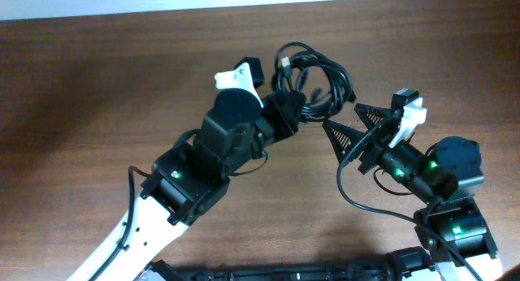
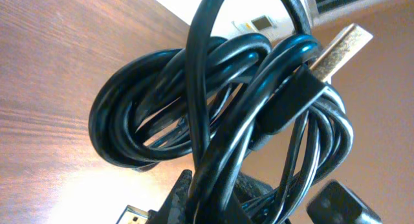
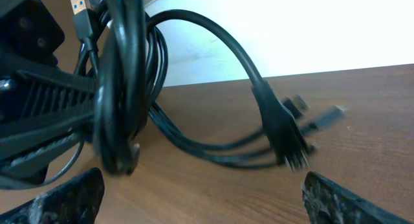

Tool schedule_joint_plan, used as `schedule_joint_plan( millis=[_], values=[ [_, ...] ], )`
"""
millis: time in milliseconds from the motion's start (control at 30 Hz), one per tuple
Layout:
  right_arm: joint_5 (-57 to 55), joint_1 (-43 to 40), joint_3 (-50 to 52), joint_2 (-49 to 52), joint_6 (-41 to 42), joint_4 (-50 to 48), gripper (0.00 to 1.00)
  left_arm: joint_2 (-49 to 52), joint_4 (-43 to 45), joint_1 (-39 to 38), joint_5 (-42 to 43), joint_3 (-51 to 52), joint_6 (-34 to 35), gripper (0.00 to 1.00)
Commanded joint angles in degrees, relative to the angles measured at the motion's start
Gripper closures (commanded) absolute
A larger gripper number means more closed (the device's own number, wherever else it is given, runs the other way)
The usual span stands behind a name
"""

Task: Untangle cables

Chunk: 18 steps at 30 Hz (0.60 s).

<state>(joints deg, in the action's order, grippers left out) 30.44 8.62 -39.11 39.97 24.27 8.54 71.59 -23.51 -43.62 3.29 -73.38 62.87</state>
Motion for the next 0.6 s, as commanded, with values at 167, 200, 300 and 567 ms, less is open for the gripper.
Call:
schedule_joint_plan(
  millis=[167,200,300,567],
  values=[
    [-5.40,0.37,-0.55,-0.11,0.44,1.99,0.29,1.46,1.62,-4.31,3.17,-0.61,0.94,1.00],
    [-5.90,0.35,-0.55,-0.11,0.44,2.23,0.34,1.46,1.60,-4.39,6.23,-0.61,0.94,1.00],
    [-6.97,0.37,-0.55,-0.11,0.46,1.99,0.39,1.46,0.63,-4.39,10.10,-0.61,0.92,1.00],
    [-17.66,0.33,-0.55,-0.13,0.44,6.62,0.48,1.40,-3.32,-4.22,10.88,-0.61,-1.11,1.00]
  ],
)
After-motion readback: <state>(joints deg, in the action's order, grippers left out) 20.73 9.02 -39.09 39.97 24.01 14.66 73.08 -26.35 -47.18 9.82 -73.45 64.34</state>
